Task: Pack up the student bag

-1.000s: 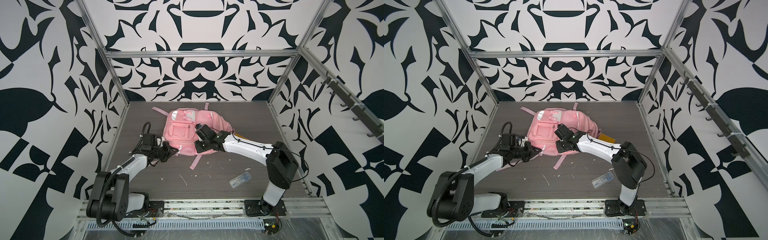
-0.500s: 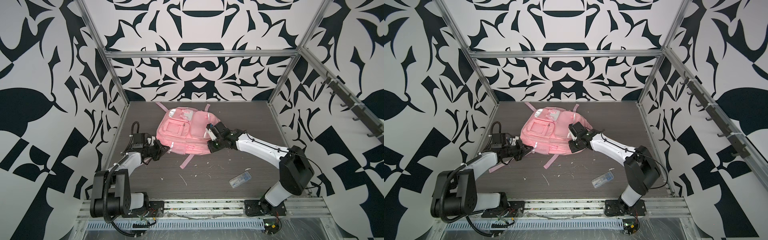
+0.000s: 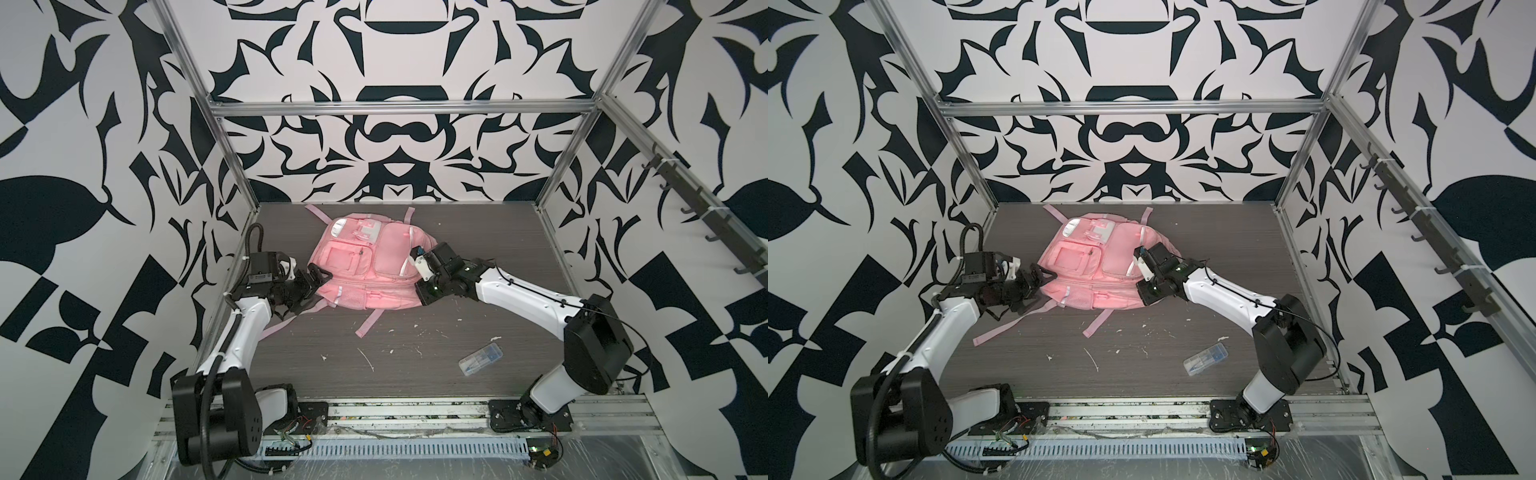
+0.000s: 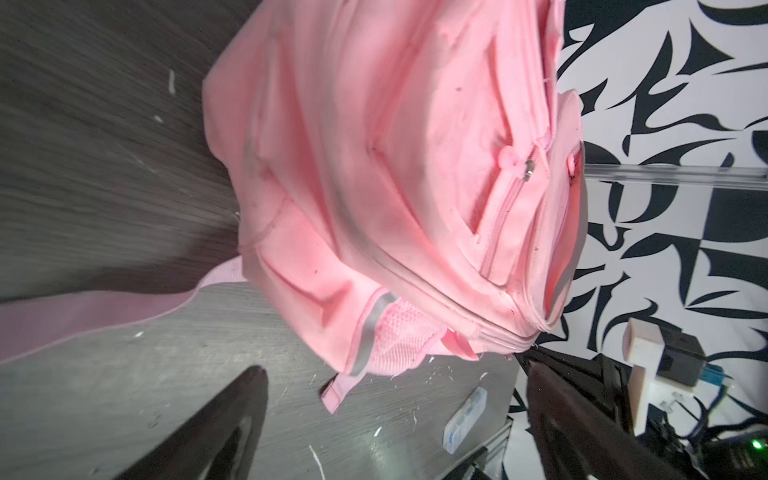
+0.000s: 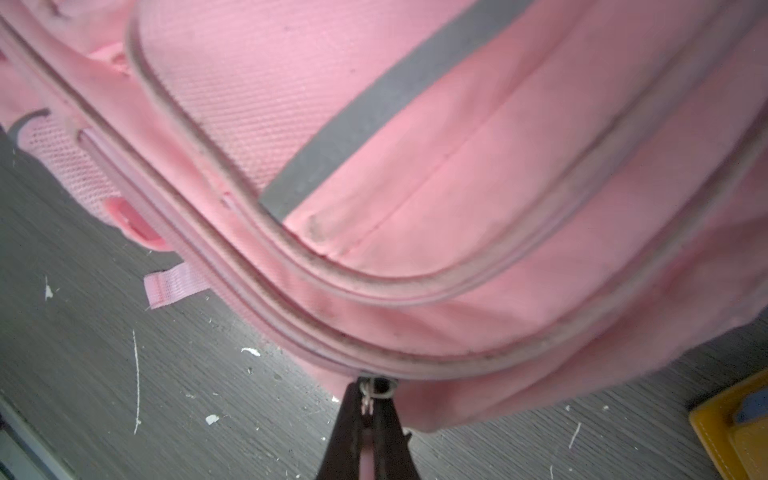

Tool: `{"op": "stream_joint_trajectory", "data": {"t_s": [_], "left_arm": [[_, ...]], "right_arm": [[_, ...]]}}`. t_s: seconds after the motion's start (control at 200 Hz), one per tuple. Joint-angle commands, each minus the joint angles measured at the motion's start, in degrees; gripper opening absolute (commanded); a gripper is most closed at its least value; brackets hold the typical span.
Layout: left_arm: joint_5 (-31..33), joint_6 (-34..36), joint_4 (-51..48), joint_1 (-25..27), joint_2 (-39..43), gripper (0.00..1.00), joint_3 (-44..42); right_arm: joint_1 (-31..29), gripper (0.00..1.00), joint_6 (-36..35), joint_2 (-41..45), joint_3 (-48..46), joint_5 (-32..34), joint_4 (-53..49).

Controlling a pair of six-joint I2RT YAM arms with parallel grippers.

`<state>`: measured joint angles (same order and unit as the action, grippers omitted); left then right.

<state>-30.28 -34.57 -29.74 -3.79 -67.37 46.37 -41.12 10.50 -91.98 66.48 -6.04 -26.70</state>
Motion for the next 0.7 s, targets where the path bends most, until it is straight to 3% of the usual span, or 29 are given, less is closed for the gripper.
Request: {"op": "stream_joint_trajectory", "data": {"t_s": [0.0, 0.135, 0.26, 0.405, 0.62, 0.695], "left_arm": [[4.59, 4.82, -12.37, 3.07, 2.12, 0.97, 0.21], [-1.42, -5.02, -1.82, 8.89, 4.03, 0.94, -4.13], [-5.33, -16.80, 13.66, 10.69, 3.02, 0.91, -8.43], [-6.70, -18.66, 17.49, 11.14, -2.69, 0.86, -5.67], [-6.65, -19.23, 20.16, 13.88, -12.11, 0.47, -1.11], [-5.70, -20.02, 21.14, 14.82, -13.32, 0.39, -1.41]], "right_arm": [[-3.50, 0.00, -2.24, -1.06, 5.06, -2.47, 3.44], [-6.24, 0.00, -1.32, -3.32, 8.05, -4.99, 6.01], [-8.50, 0.00, -0.60, -5.76, 10.70, -6.87, 7.11], [-11.60, 0.00, 0.55, -7.47, 12.14, -8.64, 8.79], [-14.27, 0.00, 4.64, -8.41, 10.92, -7.94, 12.97], [-14.25, 0.00, 5.86, -8.25, 10.17, -7.76, 15.03]]}}
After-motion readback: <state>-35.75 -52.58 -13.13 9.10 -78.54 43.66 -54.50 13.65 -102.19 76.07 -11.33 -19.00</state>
